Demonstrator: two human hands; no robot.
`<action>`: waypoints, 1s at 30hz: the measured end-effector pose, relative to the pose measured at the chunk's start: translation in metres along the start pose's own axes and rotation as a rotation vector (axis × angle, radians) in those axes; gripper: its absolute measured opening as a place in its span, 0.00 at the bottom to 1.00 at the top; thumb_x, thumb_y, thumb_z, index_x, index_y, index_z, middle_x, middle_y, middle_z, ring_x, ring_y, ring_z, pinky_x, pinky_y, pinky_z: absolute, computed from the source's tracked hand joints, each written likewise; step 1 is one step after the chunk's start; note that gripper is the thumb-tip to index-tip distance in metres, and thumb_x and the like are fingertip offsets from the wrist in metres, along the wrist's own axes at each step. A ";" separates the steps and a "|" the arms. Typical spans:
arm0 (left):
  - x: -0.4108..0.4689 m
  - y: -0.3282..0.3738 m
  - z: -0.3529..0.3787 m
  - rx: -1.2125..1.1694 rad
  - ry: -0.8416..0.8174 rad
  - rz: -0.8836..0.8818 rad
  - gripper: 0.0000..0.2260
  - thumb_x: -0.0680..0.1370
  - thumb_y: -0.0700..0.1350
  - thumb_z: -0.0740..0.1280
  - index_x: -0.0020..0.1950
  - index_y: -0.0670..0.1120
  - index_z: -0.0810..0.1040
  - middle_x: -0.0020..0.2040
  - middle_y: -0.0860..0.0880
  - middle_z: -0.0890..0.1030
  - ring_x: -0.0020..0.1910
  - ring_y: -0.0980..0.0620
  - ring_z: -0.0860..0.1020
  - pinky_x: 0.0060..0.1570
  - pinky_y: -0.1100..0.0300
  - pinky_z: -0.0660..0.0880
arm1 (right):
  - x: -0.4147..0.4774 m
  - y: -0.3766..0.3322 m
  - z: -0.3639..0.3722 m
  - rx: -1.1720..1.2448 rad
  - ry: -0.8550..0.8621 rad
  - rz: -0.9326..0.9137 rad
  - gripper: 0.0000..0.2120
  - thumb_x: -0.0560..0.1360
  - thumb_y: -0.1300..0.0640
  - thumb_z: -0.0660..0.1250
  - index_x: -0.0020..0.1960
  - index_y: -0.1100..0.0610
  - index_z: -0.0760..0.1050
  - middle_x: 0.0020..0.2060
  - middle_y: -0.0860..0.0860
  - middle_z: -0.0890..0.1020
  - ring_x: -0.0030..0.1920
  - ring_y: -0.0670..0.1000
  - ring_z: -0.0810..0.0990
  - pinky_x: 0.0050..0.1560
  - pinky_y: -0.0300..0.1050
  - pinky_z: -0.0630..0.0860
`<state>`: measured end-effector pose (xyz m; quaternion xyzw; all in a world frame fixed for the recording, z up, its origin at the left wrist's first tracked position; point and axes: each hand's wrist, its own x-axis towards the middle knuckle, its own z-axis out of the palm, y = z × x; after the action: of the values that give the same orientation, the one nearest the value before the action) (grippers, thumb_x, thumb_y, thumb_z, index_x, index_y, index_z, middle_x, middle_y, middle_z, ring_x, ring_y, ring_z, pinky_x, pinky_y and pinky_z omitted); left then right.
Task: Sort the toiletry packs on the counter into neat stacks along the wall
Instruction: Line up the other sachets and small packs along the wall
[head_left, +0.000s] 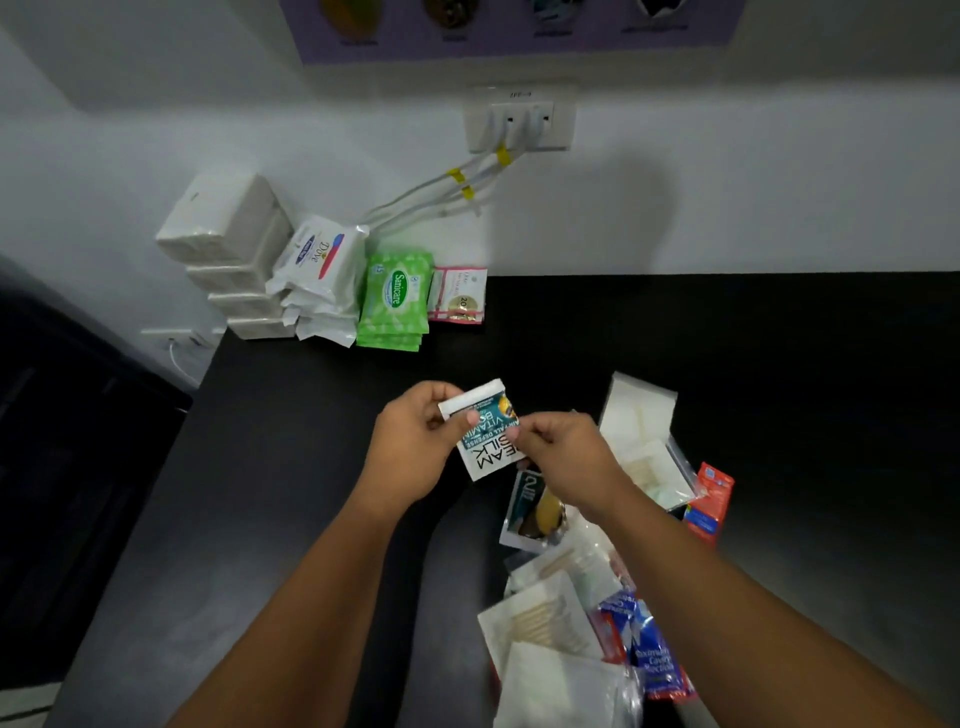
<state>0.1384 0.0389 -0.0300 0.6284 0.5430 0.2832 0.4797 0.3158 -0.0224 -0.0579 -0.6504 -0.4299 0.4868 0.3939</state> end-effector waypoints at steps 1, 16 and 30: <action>0.011 0.002 0.001 -0.005 0.015 0.026 0.08 0.75 0.41 0.74 0.49 0.51 0.79 0.42 0.52 0.85 0.40 0.57 0.84 0.37 0.66 0.78 | 0.008 -0.002 -0.001 0.051 0.022 0.007 0.07 0.79 0.56 0.68 0.49 0.56 0.84 0.42 0.51 0.87 0.41 0.50 0.84 0.45 0.45 0.82; 0.225 0.030 0.040 0.890 0.010 0.521 0.08 0.77 0.44 0.69 0.56 0.45 0.82 0.54 0.43 0.83 0.55 0.42 0.79 0.53 0.53 0.73 | 0.169 -0.007 -0.045 0.217 0.307 0.098 0.06 0.76 0.61 0.72 0.45 0.64 0.82 0.39 0.59 0.85 0.32 0.48 0.80 0.32 0.38 0.78; 0.241 0.001 0.074 1.553 0.015 0.587 0.11 0.78 0.53 0.63 0.53 0.49 0.81 0.49 0.48 0.81 0.54 0.41 0.70 0.54 0.46 0.65 | 0.236 -0.005 -0.054 -0.590 0.266 0.074 0.13 0.75 0.53 0.72 0.53 0.62 0.82 0.46 0.56 0.85 0.45 0.54 0.84 0.49 0.51 0.83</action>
<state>0.2637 0.2470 -0.0969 0.8949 0.4013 -0.0543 -0.1874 0.4045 0.1967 -0.1107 -0.8098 -0.4731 0.2658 0.2230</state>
